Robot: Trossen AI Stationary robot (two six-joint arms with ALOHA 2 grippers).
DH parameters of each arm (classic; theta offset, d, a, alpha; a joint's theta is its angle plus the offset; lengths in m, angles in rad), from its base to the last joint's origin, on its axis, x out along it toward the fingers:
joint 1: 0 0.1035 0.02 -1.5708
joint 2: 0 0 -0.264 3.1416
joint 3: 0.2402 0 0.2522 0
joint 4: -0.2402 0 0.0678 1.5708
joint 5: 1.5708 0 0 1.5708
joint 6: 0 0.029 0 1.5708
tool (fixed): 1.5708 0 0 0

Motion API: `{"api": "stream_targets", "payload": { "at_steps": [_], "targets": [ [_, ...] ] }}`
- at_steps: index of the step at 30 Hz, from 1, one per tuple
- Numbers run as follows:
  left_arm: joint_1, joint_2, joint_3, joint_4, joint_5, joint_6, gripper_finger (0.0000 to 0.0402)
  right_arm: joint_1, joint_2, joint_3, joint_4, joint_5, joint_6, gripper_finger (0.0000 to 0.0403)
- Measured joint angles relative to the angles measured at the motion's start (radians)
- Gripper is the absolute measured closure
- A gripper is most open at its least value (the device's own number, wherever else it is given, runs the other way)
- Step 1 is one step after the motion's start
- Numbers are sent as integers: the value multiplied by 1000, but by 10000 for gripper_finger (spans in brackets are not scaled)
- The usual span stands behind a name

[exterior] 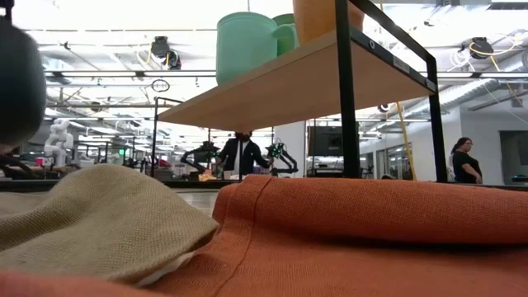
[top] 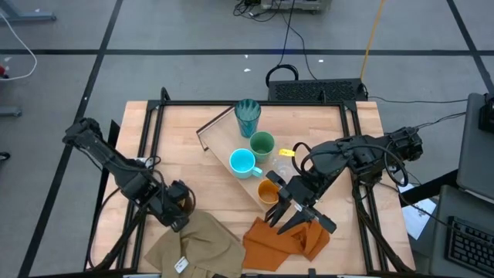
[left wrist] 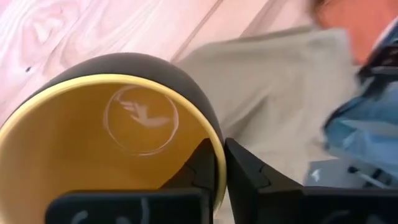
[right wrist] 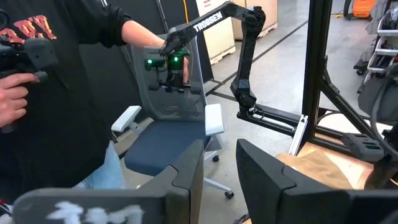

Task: Stack small to large cups/mugs on shelf
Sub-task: Put the black cup on the shelf

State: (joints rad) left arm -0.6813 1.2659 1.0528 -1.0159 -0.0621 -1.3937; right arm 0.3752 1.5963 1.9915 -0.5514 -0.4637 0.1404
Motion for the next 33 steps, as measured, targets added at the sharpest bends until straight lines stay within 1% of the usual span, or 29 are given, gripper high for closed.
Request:
{"api": "stream_targets", "payload": {
  "at_steps": [4,6,10,13,15,18,20,24,26,29,33],
  "targets": [
    [47,-5,78,-30,0,51,380,0,0,0,-5,0,-10,319],
    [73,-5,132,-53,-18,85,389,0,0,0,-14,0,-20,319],
    [140,-6,227,-117,-59,172,390,0,0,0,-23,-1,-25,319],
    [196,-6,291,-162,-54,229,386,0,0,0,-27,-1,-25,319],
    [234,-6,317,-208,-32,274,385,0,0,0,-28,-1,-25,319],
    [295,-3,337,-251,29,335,389,0,0,0,-29,-1,-25,319],
    [334,-3,343,-251,66,375,389,0,0,0,-29,-1,-25,319],
    [407,-2,343,-255,96,440,379,0,0,0,-29,-1,-25,319],
    [448,-3,343,-253,127,478,376,0,0,0,-29,-1,-25,319],
    [509,-3,343,-253,191,535,384,0,0,0,-29,-1,-25,319],
    [574,-2,356,-254,208,600,390,0,0,0,-29,-1,-25,319]
  ]
}}
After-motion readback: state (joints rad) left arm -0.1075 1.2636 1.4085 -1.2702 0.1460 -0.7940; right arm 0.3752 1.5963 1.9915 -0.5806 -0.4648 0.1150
